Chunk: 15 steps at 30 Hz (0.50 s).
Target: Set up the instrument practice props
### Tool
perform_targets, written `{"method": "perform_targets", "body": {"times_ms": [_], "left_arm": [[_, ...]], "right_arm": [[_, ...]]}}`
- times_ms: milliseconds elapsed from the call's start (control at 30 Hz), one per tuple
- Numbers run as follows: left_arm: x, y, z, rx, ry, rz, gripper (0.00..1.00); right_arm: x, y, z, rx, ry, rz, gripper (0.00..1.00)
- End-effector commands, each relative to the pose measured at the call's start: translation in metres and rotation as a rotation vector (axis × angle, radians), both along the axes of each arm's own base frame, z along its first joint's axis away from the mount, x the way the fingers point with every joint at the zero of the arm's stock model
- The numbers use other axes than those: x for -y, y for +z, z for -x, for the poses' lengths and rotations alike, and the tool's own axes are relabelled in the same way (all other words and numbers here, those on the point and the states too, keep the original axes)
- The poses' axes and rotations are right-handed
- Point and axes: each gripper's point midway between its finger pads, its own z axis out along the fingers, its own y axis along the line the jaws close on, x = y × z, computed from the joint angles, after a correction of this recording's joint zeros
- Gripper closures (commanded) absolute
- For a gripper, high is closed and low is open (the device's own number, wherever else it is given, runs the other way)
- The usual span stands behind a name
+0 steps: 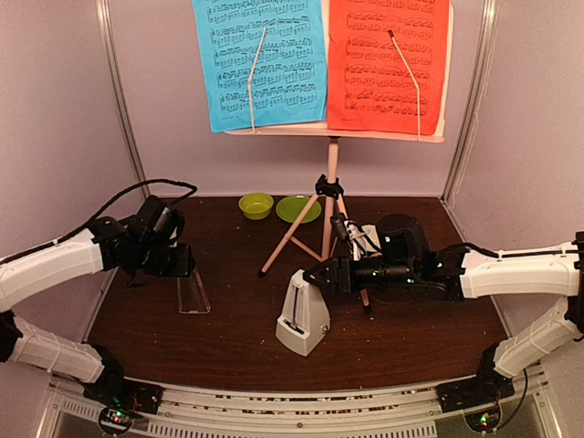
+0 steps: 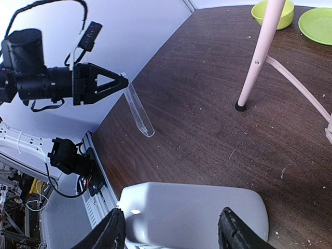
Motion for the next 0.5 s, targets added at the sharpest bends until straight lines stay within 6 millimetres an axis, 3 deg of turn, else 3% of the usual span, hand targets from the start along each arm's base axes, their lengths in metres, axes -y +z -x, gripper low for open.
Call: {"method": "perform_targets", "body": {"times_ms": [0, 267, 333, 467], "left_arm": [[0.005, -0.022, -0.004, -0.207, -0.102, -0.048, 0.74], [0.0, -0.044, -0.06, -0.301, -0.118, -0.131, 0.67], [0.001, -0.047, -0.072, -0.304, -0.127, -0.148, 0.62], [0.0, -0.046, -0.09, -0.293, -0.126, -0.179, 0.38]], "right_arm": [[0.034, -0.089, 0.018, -0.146, -0.01, 0.301, 0.39], [0.032, -0.086, 0.017, -0.148, -0.011, 0.304, 0.38], [0.03, -0.085, 0.018, -0.152, -0.005, 0.305, 0.38], [0.026, -0.081, 0.018, -0.154, 0.007, 0.302, 0.35]]}}
